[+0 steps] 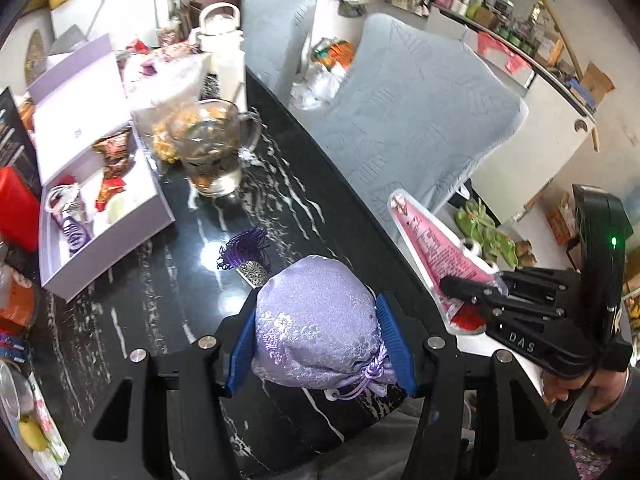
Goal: Organize soft objects
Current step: 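Lift and carry the sachet and pink pouch with both grippers to the box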
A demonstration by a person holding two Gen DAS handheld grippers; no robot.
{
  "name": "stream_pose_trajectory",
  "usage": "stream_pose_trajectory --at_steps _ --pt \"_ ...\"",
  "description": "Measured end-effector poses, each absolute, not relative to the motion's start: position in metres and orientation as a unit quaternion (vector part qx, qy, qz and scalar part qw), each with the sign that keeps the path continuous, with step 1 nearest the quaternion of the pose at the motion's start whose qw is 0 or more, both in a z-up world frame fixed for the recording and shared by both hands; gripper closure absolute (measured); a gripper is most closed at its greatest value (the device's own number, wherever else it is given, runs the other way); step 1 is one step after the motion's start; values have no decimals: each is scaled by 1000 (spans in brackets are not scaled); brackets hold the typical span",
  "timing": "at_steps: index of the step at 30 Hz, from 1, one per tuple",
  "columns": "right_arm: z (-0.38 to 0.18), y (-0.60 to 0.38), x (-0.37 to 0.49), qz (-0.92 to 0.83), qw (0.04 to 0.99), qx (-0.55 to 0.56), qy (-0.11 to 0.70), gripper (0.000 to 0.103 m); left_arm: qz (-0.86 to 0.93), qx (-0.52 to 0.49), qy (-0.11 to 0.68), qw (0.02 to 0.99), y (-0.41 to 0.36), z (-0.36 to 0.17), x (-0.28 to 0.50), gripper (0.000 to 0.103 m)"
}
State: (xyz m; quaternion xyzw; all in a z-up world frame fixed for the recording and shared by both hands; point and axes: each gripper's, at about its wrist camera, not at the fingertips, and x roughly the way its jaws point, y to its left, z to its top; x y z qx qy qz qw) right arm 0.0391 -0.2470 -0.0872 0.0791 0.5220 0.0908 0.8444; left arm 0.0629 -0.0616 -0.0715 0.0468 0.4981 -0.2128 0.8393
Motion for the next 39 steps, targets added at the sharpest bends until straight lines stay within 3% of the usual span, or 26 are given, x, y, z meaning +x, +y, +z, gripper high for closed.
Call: stream_pose_trajectory --at_steps 18,39 --pt "-61 -173 42 223 838 -5 499 92 -106 -19 460 881 0 -42 24 47" --pt "-54 -98 36 334 806 -79 482 92 -9 -83 450 889 62 -46 -7 47"
